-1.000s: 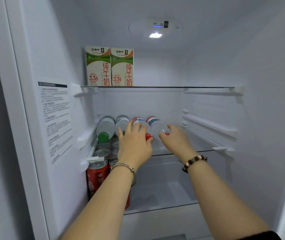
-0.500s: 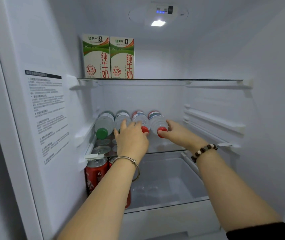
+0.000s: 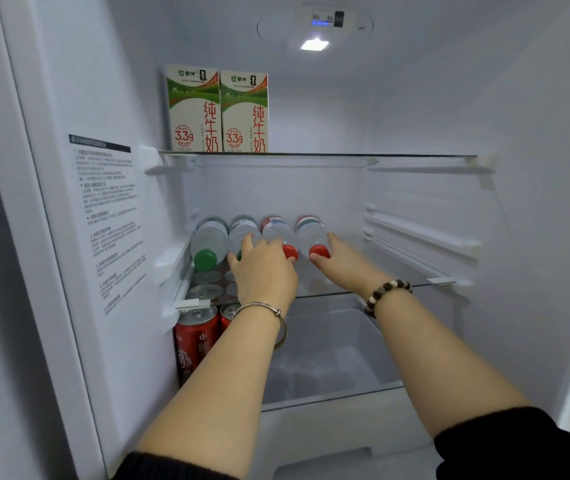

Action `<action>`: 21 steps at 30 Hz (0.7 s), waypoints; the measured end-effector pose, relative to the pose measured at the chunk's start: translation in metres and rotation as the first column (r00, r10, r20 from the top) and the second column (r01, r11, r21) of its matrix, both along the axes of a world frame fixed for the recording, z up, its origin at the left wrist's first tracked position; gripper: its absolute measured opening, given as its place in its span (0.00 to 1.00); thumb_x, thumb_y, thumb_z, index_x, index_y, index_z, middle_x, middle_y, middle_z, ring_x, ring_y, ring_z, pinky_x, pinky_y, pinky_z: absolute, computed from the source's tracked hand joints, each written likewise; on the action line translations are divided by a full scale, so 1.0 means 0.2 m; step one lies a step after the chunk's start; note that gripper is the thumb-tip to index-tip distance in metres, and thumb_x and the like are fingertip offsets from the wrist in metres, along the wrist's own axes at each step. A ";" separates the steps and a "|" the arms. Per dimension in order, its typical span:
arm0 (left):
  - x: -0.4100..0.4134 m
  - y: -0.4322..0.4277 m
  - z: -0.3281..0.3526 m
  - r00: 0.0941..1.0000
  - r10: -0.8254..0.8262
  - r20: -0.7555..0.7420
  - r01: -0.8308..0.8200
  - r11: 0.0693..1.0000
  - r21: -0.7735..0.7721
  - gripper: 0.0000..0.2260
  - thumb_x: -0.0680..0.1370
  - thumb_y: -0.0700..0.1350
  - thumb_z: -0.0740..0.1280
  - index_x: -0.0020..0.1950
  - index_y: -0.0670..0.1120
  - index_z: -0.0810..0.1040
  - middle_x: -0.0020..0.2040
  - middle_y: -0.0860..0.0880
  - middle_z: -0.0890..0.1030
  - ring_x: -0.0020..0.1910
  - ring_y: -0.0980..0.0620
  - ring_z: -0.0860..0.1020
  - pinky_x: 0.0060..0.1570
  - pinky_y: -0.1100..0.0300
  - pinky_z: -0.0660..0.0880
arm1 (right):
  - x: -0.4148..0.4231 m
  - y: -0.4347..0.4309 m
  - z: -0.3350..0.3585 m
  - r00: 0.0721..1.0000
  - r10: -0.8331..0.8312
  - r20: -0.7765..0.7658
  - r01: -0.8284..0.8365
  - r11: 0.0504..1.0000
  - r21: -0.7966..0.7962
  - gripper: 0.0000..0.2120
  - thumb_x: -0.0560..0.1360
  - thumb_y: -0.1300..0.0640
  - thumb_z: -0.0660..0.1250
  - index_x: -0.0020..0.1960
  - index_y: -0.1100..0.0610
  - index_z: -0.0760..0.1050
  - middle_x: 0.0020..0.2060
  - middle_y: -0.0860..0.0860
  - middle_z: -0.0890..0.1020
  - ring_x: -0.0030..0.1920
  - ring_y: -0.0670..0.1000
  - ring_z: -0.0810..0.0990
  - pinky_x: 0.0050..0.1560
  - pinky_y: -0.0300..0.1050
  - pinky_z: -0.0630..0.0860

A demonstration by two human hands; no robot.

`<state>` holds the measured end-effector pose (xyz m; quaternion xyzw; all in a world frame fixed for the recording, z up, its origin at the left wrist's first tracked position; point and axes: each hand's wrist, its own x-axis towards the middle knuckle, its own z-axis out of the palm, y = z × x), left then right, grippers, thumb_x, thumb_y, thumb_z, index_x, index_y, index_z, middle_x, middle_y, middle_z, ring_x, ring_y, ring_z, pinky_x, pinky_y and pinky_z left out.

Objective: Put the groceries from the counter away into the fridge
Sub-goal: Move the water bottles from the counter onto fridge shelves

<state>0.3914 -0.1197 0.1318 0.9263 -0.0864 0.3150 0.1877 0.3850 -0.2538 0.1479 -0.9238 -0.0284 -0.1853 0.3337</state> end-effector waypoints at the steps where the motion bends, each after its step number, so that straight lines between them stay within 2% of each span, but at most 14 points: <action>1: -0.01 0.00 0.00 0.999 0.007 0.038 -0.007 1.000 0.006 0.13 0.79 0.50 0.59 0.61 0.48 0.75 0.62 0.48 0.76 0.72 0.45 0.59 0.69 0.40 0.57 | -0.01 0.00 -0.01 1.000 -0.026 0.008 0.027 0.999 -0.033 0.14 0.76 0.53 0.61 0.60 0.57 0.71 0.52 0.55 0.80 0.51 0.55 0.78 0.53 0.50 0.75; 3: -0.04 0.01 0.00 0.993 -0.004 0.120 0.001 1.000 0.027 0.13 0.79 0.48 0.57 0.56 0.47 0.78 0.59 0.48 0.78 0.70 0.45 0.62 0.68 0.42 0.58 | -0.05 0.00 -0.04 0.995 -0.100 0.019 0.102 0.986 -0.129 0.14 0.78 0.49 0.59 0.56 0.58 0.74 0.49 0.56 0.81 0.49 0.57 0.79 0.52 0.53 0.75; 5: -0.07 0.02 -0.02 0.984 -0.045 0.175 0.032 0.996 0.078 0.13 0.79 0.48 0.56 0.55 0.46 0.78 0.59 0.48 0.78 0.68 0.45 0.64 0.67 0.44 0.60 | -0.12 0.00 -0.08 0.980 -0.196 0.022 0.195 0.949 -0.248 0.19 0.79 0.45 0.55 0.58 0.58 0.73 0.50 0.56 0.81 0.50 0.58 0.79 0.52 0.54 0.75; 7: -0.09 0.02 -0.06 0.968 -0.099 0.231 0.069 0.988 0.136 0.13 0.79 0.48 0.56 0.57 0.47 0.77 0.60 0.48 0.78 0.68 0.45 0.65 0.66 0.44 0.62 | -0.19 -0.01 -0.13 0.966 -0.247 0.073 0.257 0.903 -0.346 0.20 0.80 0.46 0.53 0.61 0.59 0.71 0.54 0.57 0.79 0.54 0.60 0.77 0.53 0.53 0.74; 9: -0.13 0.01 -0.12 0.941 -0.151 0.303 0.097 0.978 0.186 0.15 0.78 0.48 0.55 0.58 0.46 0.77 0.60 0.47 0.77 0.68 0.44 0.66 0.65 0.41 0.63 | -0.26 -0.03 -0.20 0.952 -0.250 0.175 0.300 0.874 -0.383 0.16 0.81 0.49 0.53 0.55 0.59 0.72 0.53 0.59 0.78 0.55 0.61 0.76 0.51 0.51 0.70; 10: -0.15 0.00 -0.16 0.926 -0.191 0.327 0.126 0.970 0.210 0.16 0.77 0.48 0.55 0.59 0.46 0.77 0.60 0.47 0.77 0.68 0.43 0.67 0.65 0.40 0.63 | -0.31 -0.04 -0.24 0.942 -0.259 0.216 0.326 0.858 -0.397 0.16 0.80 0.49 0.53 0.56 0.59 0.72 0.56 0.59 0.77 0.58 0.60 0.74 0.54 0.51 0.68; 12: -0.22 -0.04 -0.28 0.884 -0.297 0.360 0.216 0.944 0.248 0.18 0.75 0.47 0.58 0.61 0.44 0.77 0.62 0.44 0.76 0.70 0.40 0.65 0.67 0.37 0.60 | -0.40 -0.07 -0.35 0.917 -0.272 0.290 0.378 0.826 -0.419 0.20 0.80 0.49 0.55 0.67 0.59 0.67 0.67 0.59 0.70 0.68 0.59 0.66 0.65 0.53 0.63; 14: -0.29 -0.08 -0.42 0.842 -0.399 0.364 0.308 0.908 0.284 0.18 0.75 0.45 0.59 0.63 0.44 0.75 0.67 0.42 0.73 0.72 0.40 0.62 0.68 0.37 0.56 | -0.50 -0.09 -0.49 0.903 -0.299 0.308 0.407 0.824 -0.394 0.25 0.79 0.51 0.58 0.73 0.60 0.61 0.72 0.59 0.63 0.72 0.59 0.59 0.71 0.54 0.57; 16: -0.36 -0.11 -0.56 0.812 -0.472 0.343 0.365 0.870 0.332 0.20 0.75 0.46 0.58 0.67 0.44 0.72 0.71 0.41 0.69 0.74 0.40 0.58 0.69 0.38 0.53 | -0.61 -0.12 -0.64 0.895 -0.326 0.305 0.424 0.833 -0.356 0.25 0.78 0.52 0.60 0.72 0.61 0.61 0.73 0.60 0.62 0.73 0.60 0.58 0.71 0.56 0.56; 19: -0.44 -0.14 -0.77 0.818 -0.527 0.228 0.408 0.813 0.415 0.24 0.74 0.47 0.65 0.70 0.46 0.69 0.73 0.41 0.64 0.74 0.41 0.55 0.69 0.40 0.49 | -0.77 -0.16 -0.85 0.896 -0.394 0.206 0.444 0.825 -0.349 0.26 0.78 0.52 0.60 0.73 0.62 0.61 0.75 0.60 0.57 0.75 0.60 0.53 0.73 0.57 0.53; 21: -0.52 -0.18 -0.90 0.839 -0.526 0.139 0.423 0.791 0.442 0.26 0.75 0.51 0.65 0.72 0.47 0.66 0.75 0.42 0.62 0.75 0.41 0.54 0.69 0.40 0.49 | -0.88 -0.18 -0.99 0.895 -0.431 0.113 0.441 0.823 -0.357 0.27 0.80 0.51 0.58 0.75 0.60 0.56 0.76 0.58 0.52 0.76 0.58 0.48 0.74 0.55 0.47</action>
